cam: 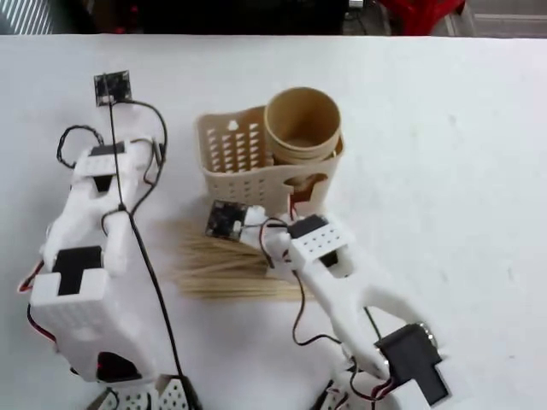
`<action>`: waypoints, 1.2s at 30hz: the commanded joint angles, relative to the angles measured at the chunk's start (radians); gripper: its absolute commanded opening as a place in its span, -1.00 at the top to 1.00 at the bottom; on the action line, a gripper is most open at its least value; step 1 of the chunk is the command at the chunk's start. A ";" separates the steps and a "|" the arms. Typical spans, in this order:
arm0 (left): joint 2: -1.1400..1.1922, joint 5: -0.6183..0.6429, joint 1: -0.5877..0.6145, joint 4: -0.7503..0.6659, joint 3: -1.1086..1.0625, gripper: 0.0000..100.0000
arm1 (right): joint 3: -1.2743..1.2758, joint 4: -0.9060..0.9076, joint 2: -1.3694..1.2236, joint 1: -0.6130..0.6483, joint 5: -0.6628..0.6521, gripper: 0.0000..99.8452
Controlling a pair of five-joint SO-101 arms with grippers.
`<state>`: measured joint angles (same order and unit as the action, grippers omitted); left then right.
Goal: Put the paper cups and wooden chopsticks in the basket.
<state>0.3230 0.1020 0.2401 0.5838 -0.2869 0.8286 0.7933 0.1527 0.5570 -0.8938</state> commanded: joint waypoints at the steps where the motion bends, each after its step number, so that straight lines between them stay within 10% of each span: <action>1: -0.008 -0.011 -0.015 0.003 0.048 0.68 | -0.008 -0.021 0.004 0.056 0.029 0.74; 24: -0.008 -0.011 -0.015 0.005 0.051 0.68 | -0.043 0.094 0.099 -0.050 0.043 0.96; 36: -0.008 -0.011 -0.015 0.003 0.051 0.68 | -0.049 0.143 0.102 -0.041 0.015 0.58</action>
<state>0.3230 0.1020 0.2401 0.5838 -0.2869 0.8147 0.9237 0.2125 0.5217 -0.8585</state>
